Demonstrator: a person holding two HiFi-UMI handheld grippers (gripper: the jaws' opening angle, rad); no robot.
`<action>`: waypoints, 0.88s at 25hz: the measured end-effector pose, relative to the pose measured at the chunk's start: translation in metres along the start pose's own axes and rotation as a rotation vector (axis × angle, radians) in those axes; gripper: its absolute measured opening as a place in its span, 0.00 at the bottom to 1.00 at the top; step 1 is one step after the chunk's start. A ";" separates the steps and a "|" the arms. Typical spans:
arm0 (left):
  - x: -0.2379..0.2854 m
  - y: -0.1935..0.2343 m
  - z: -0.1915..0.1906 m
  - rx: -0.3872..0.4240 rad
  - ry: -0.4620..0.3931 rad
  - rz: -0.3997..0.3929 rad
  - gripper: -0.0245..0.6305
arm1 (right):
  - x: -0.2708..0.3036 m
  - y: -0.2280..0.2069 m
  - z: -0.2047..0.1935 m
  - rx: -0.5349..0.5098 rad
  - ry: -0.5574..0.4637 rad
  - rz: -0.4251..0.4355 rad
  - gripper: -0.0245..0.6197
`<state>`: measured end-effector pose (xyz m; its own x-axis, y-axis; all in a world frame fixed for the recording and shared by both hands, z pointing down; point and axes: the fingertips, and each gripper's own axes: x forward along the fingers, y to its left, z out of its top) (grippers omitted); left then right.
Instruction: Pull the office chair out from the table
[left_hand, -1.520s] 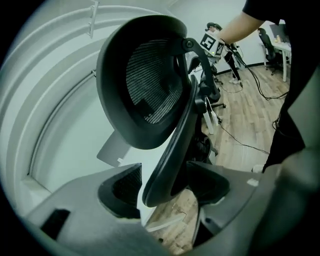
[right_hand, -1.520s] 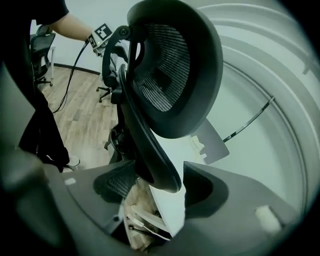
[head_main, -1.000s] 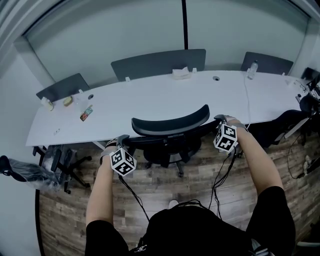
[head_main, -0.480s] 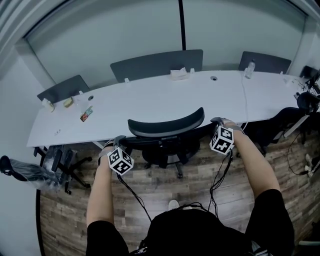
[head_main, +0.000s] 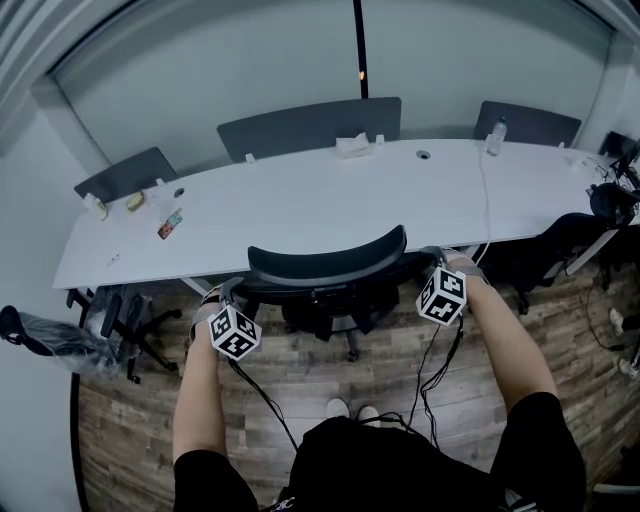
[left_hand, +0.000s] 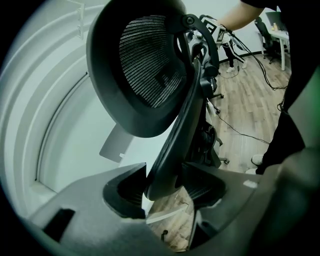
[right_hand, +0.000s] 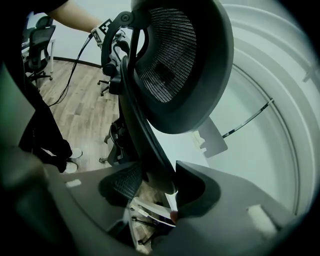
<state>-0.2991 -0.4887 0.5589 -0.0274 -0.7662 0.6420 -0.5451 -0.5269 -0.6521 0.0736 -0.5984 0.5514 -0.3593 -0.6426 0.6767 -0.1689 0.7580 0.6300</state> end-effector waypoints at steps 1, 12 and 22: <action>-0.002 -0.003 0.002 -0.001 -0.002 0.000 0.37 | -0.003 0.001 -0.002 0.001 -0.003 0.000 0.37; -0.035 -0.041 0.004 0.027 -0.034 -0.021 0.37 | -0.043 0.037 -0.021 0.026 -0.009 -0.004 0.38; -0.058 -0.054 -0.012 0.072 -0.068 -0.047 0.37 | -0.078 0.080 -0.015 0.085 0.047 -0.025 0.38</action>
<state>-0.2781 -0.4114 0.5615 0.0554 -0.7619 0.6453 -0.4827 -0.5862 -0.6506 0.1022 -0.4893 0.5548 -0.3105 -0.6643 0.6799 -0.2549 0.7473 0.6137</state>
